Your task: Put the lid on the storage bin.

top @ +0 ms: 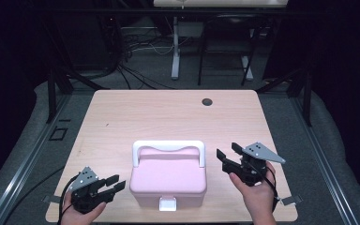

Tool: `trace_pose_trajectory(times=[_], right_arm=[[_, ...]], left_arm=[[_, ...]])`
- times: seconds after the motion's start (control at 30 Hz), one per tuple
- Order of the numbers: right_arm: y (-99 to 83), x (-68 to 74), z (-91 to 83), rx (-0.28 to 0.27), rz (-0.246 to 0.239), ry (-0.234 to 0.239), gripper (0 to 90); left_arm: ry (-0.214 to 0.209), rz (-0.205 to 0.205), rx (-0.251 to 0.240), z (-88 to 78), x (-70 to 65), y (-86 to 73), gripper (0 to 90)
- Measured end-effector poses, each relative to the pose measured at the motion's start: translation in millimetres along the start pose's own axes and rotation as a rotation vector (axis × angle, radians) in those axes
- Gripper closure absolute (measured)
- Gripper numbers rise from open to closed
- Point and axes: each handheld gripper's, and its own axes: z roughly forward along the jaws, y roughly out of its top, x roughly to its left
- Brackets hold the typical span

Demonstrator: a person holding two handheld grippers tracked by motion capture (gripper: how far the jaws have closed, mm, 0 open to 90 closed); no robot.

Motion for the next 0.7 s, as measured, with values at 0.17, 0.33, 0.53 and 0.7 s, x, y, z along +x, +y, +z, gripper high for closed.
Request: trace_pose_trajectory(times=[0.17,0.33,0.53,0.7], right_arm=[[-0.6,-0.2,0.4,0.004,-0.001,-0.003,38.8],[-1.0,-1.4,0.2,0.004,-0.001,-0.007,38.8],[-2.5,-3.0,1.0,0.007,-0.001,-0.013,38.8],[-4.0,-3.3,2.2,0.012,0.001,-0.014,38.8]], left_arm=[[0.012,-0.005,-0.006,2.5,3.9,-0.8,61.4],[0.019,-0.011,-0.005,4.3,7.4,-2.0,60.8],[0.03,-0.018,0.0,6.5,10.4,-5.1,60.3],[0.031,-0.022,0.004,8.2,11.4,-7.4,59.4]])
